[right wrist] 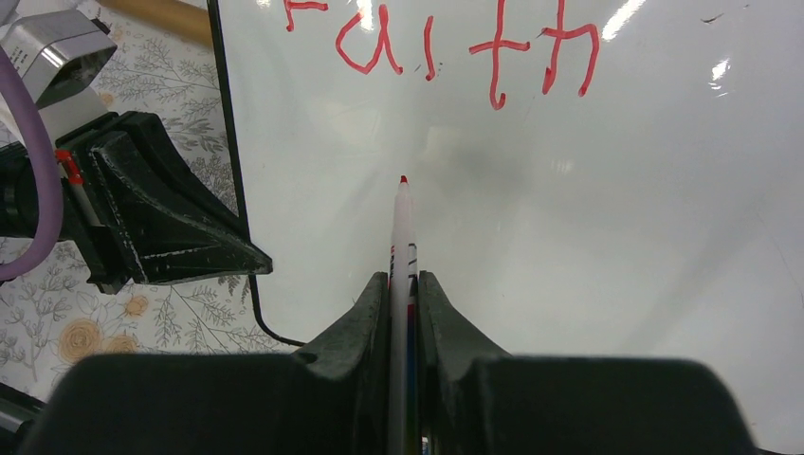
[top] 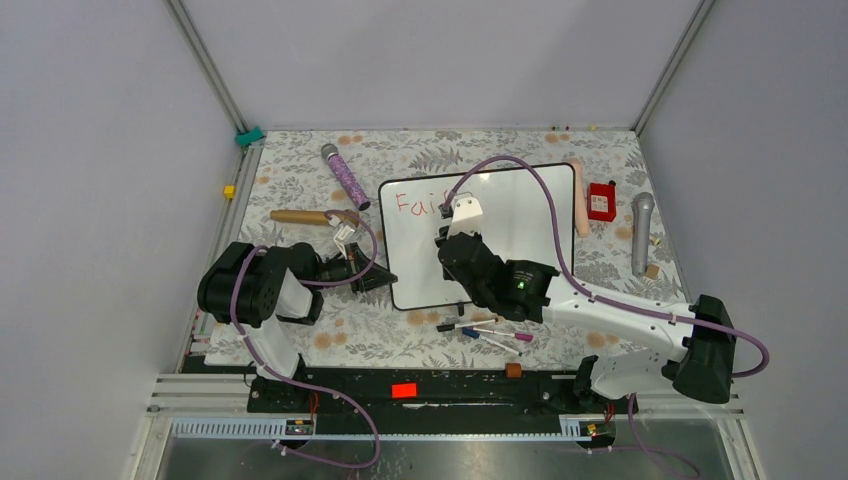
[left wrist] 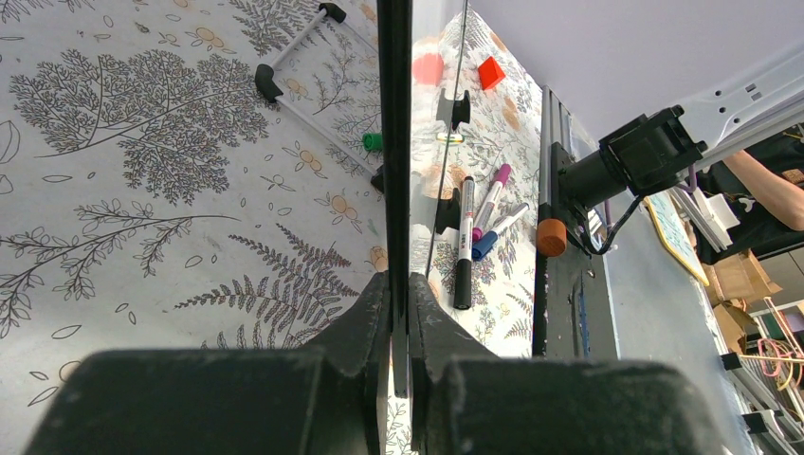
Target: Write a sentence on the whiteboard
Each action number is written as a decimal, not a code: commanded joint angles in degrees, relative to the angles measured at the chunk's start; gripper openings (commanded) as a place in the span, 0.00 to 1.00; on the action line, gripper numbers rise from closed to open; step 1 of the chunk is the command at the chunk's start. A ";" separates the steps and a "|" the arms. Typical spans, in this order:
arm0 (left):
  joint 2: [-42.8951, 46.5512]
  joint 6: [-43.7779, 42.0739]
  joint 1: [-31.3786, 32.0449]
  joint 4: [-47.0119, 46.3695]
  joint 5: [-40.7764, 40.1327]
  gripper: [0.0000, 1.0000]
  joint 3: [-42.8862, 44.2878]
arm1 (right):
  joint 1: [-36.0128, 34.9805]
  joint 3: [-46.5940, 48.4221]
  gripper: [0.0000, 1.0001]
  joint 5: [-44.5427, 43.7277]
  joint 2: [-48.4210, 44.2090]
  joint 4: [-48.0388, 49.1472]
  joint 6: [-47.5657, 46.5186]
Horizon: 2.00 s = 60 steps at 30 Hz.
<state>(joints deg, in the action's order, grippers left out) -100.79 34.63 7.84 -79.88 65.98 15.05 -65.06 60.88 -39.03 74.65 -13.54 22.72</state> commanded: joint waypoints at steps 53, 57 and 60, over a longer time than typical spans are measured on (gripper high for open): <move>-1.69 0.62 0.30 -4.59 2.05 0.00 1.92 | 2.09 14.09 0.00 -3.22 10.17 -10.35 2.69; -1.52 0.57 0.30 -4.54 2.03 0.00 1.83 | 2.88 14.15 0.00 -2.83 10.28 -10.36 2.83; -1.73 0.61 0.32 -4.63 2.05 0.00 1.91 | 3.24 14.50 0.00 -2.89 10.47 -10.36 2.56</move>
<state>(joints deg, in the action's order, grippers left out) -102.19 35.88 7.88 -80.64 66.46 15.75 -62.54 72.49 -41.06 84.55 -23.79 24.45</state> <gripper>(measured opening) 0.054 0.155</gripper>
